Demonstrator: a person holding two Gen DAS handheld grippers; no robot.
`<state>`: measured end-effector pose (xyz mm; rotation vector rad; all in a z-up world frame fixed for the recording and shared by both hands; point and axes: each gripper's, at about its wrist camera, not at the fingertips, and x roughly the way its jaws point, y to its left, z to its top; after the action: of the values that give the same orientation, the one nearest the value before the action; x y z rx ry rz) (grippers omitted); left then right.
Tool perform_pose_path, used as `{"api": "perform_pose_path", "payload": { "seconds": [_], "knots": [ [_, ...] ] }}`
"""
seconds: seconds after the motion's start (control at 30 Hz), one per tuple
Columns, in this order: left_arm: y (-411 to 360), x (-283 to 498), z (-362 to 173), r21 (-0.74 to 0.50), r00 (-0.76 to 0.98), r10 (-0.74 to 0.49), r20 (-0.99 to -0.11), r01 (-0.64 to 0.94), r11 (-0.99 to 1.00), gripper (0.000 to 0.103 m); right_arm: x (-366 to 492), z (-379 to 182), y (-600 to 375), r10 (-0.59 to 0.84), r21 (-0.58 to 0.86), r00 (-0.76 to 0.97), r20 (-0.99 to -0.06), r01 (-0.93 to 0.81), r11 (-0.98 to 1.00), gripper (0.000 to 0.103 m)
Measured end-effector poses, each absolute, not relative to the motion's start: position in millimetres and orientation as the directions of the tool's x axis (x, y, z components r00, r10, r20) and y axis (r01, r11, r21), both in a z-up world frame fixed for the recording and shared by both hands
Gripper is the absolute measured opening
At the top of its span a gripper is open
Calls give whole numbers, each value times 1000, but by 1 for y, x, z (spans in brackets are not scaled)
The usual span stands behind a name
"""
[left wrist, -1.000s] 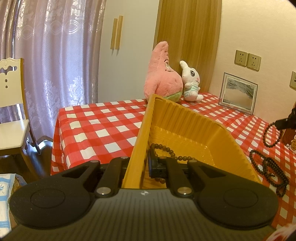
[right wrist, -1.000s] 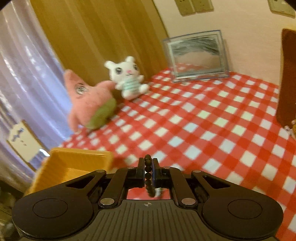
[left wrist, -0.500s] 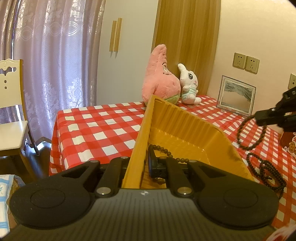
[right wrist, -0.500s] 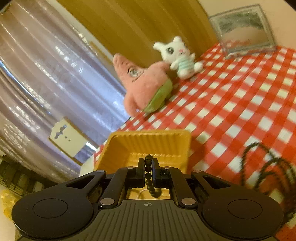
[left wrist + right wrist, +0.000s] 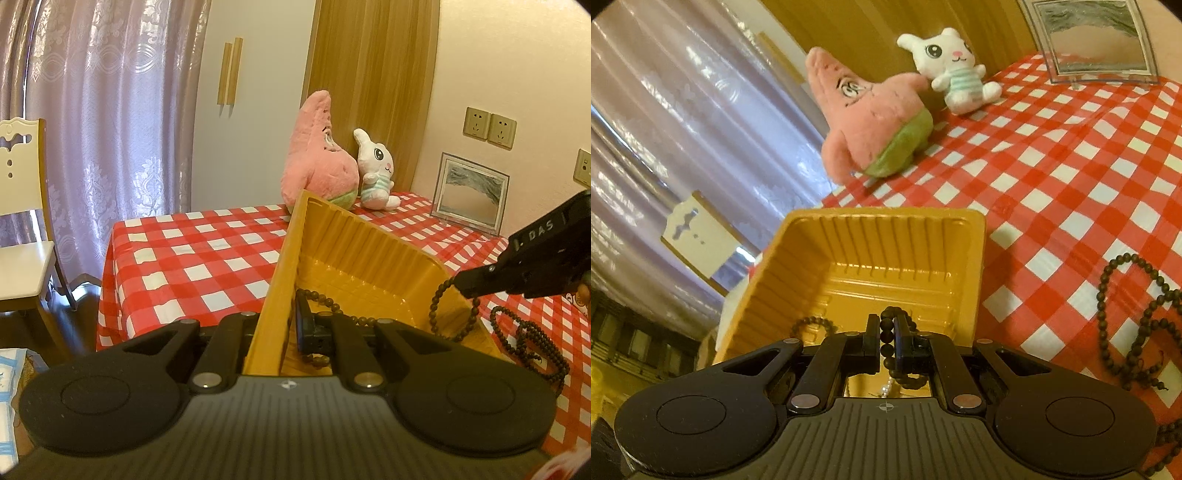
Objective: Organize jewelry
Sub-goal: 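Carry the bead strand into the tray with the right gripper and release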
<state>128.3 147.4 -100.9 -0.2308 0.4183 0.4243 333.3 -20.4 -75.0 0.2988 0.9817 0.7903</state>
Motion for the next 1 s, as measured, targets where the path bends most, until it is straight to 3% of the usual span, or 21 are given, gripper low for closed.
{"api": "perform_pose_path", "payload": {
  "seconds": [0.3,0.37,0.43,0.53,1.0],
  "knots": [
    [148,129,-100,-131,827,350,-439,-444,886,8,332,-82,-14,739,588,276,-614,-465,662,8],
    [148,129,-100,-129,827,350,-440,-444,886,9,332,-79,-15,746,591,283,-603,-470,655,11],
    [148,129,-99,-130,827,350,-440,-444,887,9,331,-76,-17,747,592,293,-597,-468,656,23],
    [148,129,-100,-130,826,352,-440,-446,886,9,331,-72,-22,748,598,311,-587,-456,659,33],
    [148,129,-100,-130,826,352,-441,-446,886,9,327,-71,-40,729,583,325,-603,-443,680,42]
  ]
}}
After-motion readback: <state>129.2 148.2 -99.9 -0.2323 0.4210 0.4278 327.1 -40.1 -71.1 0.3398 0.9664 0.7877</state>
